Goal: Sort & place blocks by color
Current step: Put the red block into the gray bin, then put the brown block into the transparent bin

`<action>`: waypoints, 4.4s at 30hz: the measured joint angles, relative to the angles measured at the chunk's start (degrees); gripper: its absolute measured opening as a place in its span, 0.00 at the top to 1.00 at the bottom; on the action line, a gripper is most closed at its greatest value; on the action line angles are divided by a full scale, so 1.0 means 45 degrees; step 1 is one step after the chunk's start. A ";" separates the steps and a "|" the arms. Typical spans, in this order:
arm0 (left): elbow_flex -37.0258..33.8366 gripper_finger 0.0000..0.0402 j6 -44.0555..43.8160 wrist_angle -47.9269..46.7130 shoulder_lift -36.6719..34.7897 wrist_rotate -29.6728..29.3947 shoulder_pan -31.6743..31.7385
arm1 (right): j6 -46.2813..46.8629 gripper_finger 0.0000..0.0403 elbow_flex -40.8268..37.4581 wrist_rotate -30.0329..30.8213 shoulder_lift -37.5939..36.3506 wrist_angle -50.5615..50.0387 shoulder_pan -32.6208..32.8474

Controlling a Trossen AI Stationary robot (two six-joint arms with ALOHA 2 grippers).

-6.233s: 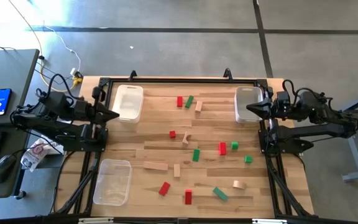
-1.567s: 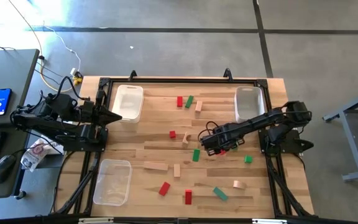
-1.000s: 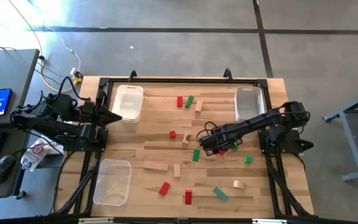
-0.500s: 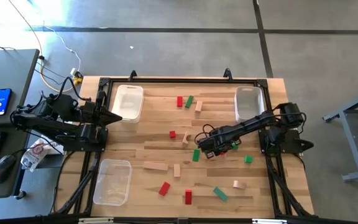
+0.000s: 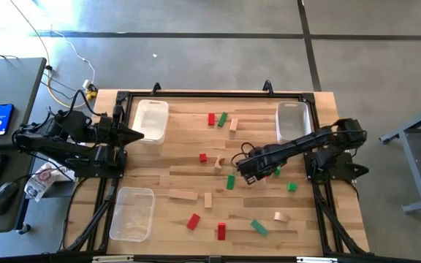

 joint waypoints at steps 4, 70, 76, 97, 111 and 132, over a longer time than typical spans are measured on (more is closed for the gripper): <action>0.0000 1.00 0.0005 0.0000 0.0000 -0.0007 0.0000 | 0.0000 0.73 0.0000 0.0991 -0.1127 -0.0287 0.0000; 0.0000 0.66 0.0228 -0.0194 0.2146 -0.1253 0.0000 | -0.7316 0.72 0.0005 0.3274 -0.2224 -0.3911 -0.9890; 0.0000 0.66 0.0107 -0.0191 0.3186 -0.1474 -0.0001 | -0.7693 0.72 0.0005 0.3272 -0.1673 -0.3915 -1.0283; -0.0005 0.66 0.0099 -0.0167 0.7028 -0.1191 0.0000 | -0.8322 0.56 0.0005 0.4306 -0.1623 -0.3920 -1.0263; 0.0296 0.66 -0.0412 0.0379 0.9194 0.0746 -0.0010 | -0.7926 0.56 0.0005 0.4464 -0.3161 -0.3801 -0.9312; 0.1836 0.51 -0.2398 -0.0659 1.1541 0.0743 -0.1473 | -0.6187 0.56 0.0005 0.5007 -0.4071 -0.3007 -0.6238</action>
